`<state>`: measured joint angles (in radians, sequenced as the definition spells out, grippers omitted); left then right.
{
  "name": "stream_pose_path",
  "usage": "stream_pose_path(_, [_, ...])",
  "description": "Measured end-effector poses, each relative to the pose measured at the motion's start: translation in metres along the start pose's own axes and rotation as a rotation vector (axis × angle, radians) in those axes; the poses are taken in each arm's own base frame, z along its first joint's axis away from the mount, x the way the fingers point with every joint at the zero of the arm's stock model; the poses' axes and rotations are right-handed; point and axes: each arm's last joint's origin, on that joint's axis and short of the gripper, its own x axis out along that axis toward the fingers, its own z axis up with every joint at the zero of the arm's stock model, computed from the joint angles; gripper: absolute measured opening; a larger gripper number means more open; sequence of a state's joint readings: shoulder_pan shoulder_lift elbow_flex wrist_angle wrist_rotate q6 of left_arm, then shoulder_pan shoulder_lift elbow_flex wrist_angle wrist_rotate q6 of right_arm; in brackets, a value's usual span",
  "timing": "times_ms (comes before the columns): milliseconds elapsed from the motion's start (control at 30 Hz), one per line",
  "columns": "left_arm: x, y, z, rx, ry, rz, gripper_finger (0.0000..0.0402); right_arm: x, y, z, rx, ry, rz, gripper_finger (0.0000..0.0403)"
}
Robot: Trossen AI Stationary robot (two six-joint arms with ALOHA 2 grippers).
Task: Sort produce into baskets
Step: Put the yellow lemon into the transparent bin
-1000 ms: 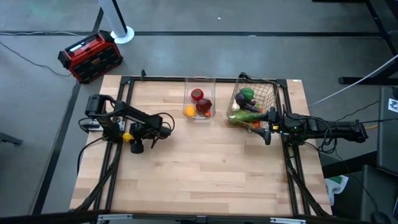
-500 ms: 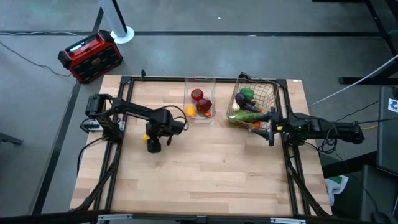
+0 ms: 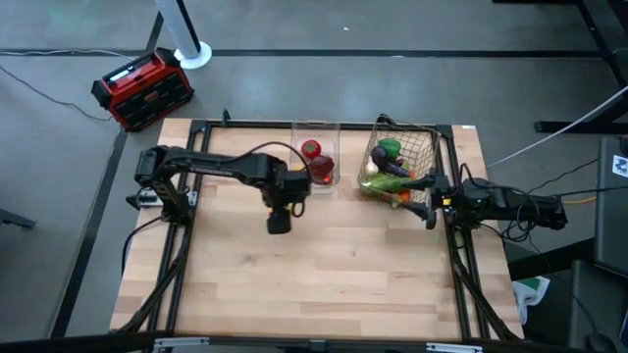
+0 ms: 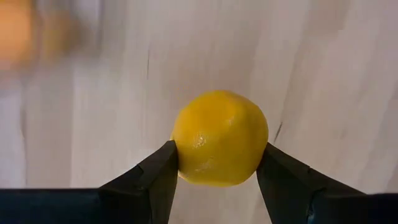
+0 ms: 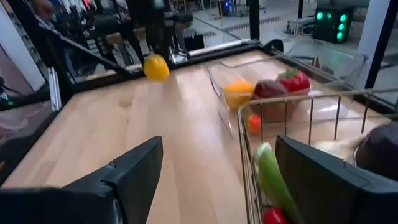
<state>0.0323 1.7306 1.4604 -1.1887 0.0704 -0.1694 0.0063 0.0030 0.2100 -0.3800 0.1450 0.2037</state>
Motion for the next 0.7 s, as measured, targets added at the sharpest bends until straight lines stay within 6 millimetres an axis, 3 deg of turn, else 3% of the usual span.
stream_pose_path(267, [-0.026, 0.008, 0.038, 0.002, -0.372, -0.005, 0.0191, 0.015, -0.002, -0.019, 0.006, -0.050, 0.010, 0.0308])
stream_pose_path(533, [-0.037, 0.049, 0.056, -0.043, -0.562, 0.139, 0.0192, 0.016, -0.001, -0.020, 0.011, -0.077, 0.025, 0.0308])
stream_pose_path(700, [-0.032, 0.074, 0.060, -0.092, -0.559, 0.220, 0.0192, 0.017, -0.001, -0.020, 0.010, -0.073, 0.024, 0.0308])
